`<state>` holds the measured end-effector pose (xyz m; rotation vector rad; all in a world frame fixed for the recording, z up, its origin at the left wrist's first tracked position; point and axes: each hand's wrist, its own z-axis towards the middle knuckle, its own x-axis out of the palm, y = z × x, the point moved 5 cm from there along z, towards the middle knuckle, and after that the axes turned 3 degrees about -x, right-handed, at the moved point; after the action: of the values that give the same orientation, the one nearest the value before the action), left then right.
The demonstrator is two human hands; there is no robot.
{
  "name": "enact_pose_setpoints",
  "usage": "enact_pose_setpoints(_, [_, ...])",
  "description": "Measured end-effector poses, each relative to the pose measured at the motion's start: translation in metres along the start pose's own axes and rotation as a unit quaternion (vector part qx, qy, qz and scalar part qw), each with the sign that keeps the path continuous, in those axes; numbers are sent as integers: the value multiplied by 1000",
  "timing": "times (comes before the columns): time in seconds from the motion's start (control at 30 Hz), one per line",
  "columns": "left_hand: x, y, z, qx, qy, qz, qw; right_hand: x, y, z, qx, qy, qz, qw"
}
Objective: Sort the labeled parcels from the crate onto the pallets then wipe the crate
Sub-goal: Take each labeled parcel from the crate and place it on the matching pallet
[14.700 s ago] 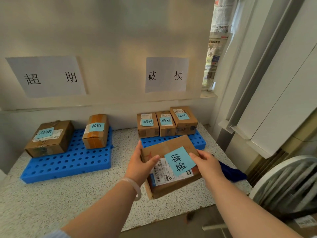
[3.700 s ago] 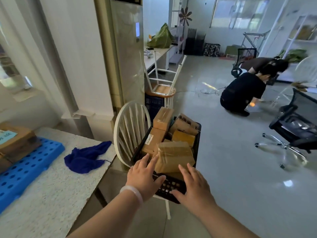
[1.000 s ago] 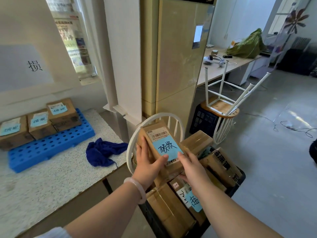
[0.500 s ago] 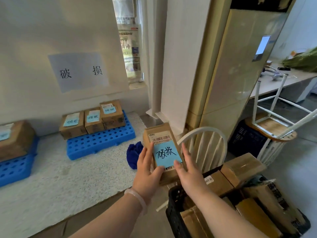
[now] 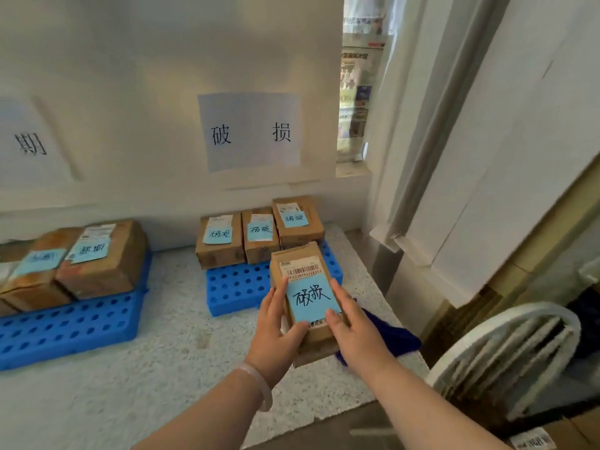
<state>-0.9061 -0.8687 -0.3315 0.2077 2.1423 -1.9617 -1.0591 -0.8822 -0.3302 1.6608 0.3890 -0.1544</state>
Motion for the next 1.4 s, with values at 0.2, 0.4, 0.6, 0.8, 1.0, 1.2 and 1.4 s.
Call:
enact_pose_setpoints(0.2, [-74,38,48,-48,4,2,999,75,17,58,18,41,-34,998])
enact_pose_setpoints(0.4, [-120,70,78,-70,-6,-27,997,122,26,96,37,87,-62,994])
enact_pose_setpoints(0.6, [-147,90,102,-97,1,-11,995,142,29,135,59,121,-78,988])
enact_pose_setpoints(0.8, [-184,115,143,-172,-75,-4,982,159,16,167,90,156,-83,980])
enact_pose_setpoints(1.0, [-208,131,183,-225,-78,4,971,174,9,194,112,197,-57,972])
enact_pose_setpoints(1.2, [-213,143,179,-224,-124,-7,967,178,15,222,110,147,-45,982])
enact_pose_setpoints(1.4, [-206,144,182,-243,-199,-58,948,171,19,223,3,67,-166,984])
